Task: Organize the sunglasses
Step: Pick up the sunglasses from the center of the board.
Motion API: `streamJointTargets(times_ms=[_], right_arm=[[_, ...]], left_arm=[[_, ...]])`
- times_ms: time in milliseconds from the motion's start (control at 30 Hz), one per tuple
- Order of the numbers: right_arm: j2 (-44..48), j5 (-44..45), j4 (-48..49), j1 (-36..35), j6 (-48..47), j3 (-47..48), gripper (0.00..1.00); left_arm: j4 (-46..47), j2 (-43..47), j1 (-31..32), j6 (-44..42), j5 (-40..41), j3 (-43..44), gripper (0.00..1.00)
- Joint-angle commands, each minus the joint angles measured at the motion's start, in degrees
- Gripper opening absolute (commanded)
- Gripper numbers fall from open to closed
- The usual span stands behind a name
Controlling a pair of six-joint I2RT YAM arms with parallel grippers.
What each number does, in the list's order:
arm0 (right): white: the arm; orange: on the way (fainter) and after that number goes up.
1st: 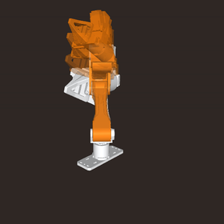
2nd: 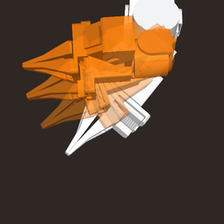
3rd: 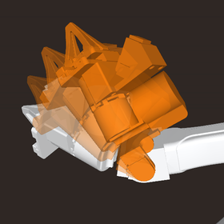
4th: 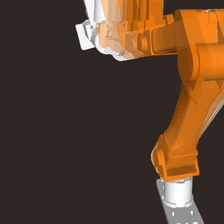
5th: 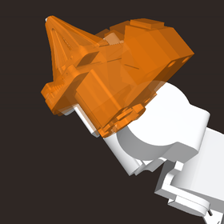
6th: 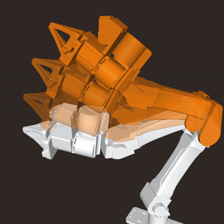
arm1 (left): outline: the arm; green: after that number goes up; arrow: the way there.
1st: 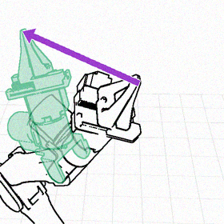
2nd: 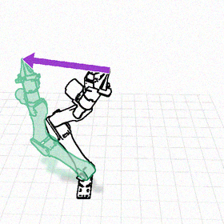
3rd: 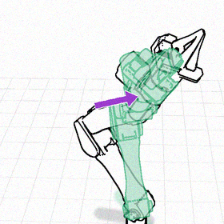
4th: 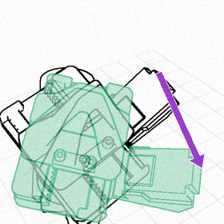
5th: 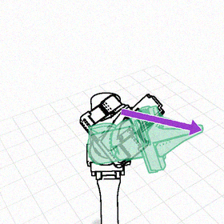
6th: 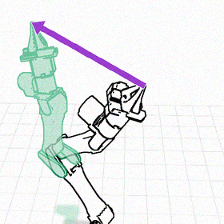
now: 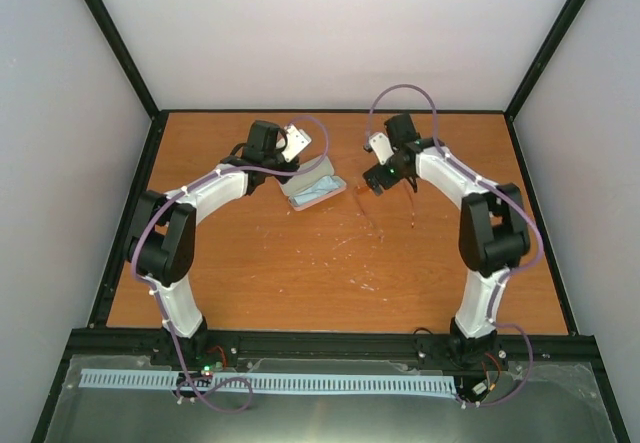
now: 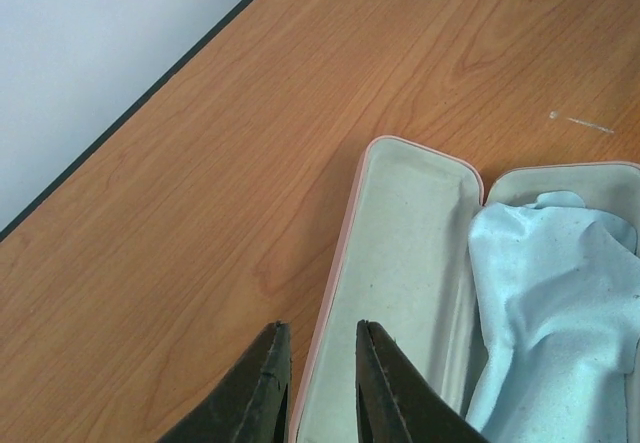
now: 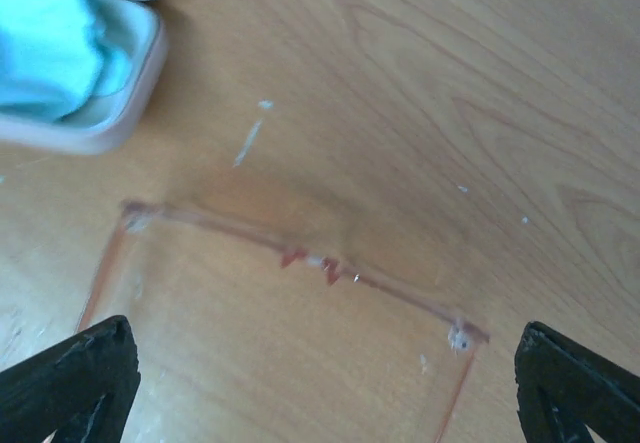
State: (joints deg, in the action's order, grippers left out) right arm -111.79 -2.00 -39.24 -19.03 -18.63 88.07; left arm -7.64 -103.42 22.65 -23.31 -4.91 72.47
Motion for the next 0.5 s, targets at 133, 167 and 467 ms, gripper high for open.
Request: streamJointTargets(times_ms=[133, 167, 467], right_arm=[[12.43, -12.24, 12.73, 3.29, -23.77, -11.16, 1.00], [10.99, -13.36, 9.80, 3.89, -25.09, -9.39, 1.00], [3.92, -13.56, 1.01, 4.46, -37.33, -2.85, 0.94]], left_arm=[[-0.71, 2.16, 0.11, -0.24, 0.79, -0.16, 0.21], [-0.72, 2.21, 0.11, -0.23, 0.84, -0.28, 0.21], [-0.71, 2.26, 0.11, -0.18, 1.99, -0.83, 0.21]])
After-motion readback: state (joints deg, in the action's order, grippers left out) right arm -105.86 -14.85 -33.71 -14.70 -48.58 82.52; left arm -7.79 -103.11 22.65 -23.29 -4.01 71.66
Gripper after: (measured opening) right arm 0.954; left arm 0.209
